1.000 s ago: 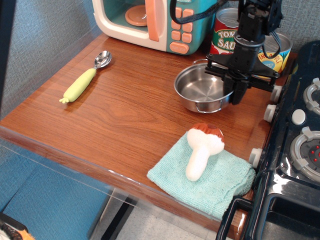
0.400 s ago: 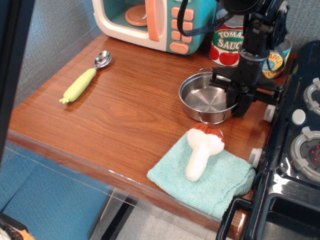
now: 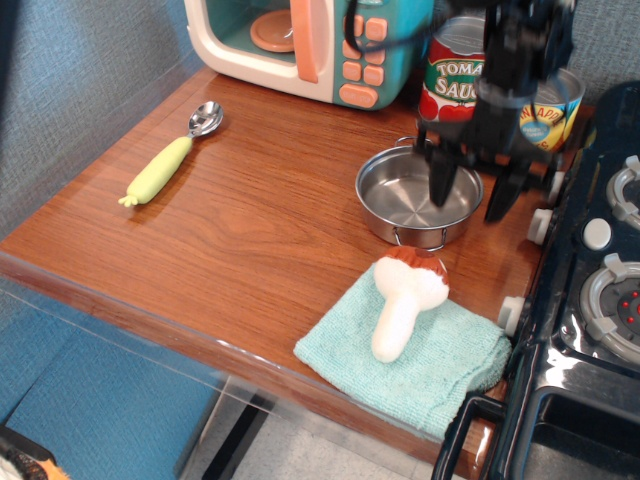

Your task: Move the pot to the right, in front of the cans.

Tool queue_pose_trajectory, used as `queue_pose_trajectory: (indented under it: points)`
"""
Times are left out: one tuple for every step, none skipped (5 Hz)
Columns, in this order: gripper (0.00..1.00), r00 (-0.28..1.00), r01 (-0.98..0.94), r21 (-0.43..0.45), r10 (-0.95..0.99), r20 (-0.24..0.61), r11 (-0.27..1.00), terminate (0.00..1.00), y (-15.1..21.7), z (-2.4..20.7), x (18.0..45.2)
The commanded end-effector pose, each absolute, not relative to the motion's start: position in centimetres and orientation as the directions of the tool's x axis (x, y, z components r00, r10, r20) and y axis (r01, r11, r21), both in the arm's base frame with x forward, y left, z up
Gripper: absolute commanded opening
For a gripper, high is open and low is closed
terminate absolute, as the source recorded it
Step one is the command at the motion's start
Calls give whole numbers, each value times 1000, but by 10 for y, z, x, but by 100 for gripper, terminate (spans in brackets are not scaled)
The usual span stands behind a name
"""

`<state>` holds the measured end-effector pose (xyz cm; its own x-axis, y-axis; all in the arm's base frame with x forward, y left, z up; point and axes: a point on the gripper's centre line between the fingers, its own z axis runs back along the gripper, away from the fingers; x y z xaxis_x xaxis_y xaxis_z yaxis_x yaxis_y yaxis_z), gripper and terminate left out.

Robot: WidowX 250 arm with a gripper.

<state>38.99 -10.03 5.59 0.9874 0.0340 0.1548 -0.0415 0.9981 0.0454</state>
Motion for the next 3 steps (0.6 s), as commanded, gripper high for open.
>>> queue_pose_trajectory:
  points:
    - [100, 975, -42, 47, 31, 220, 998, 0, -90, 99, 367]
    - [100, 975, -42, 47, 31, 220, 998, 0, -90, 99, 367]
    - [100, 975, -42, 47, 31, 220, 998, 100, -90, 99, 367]
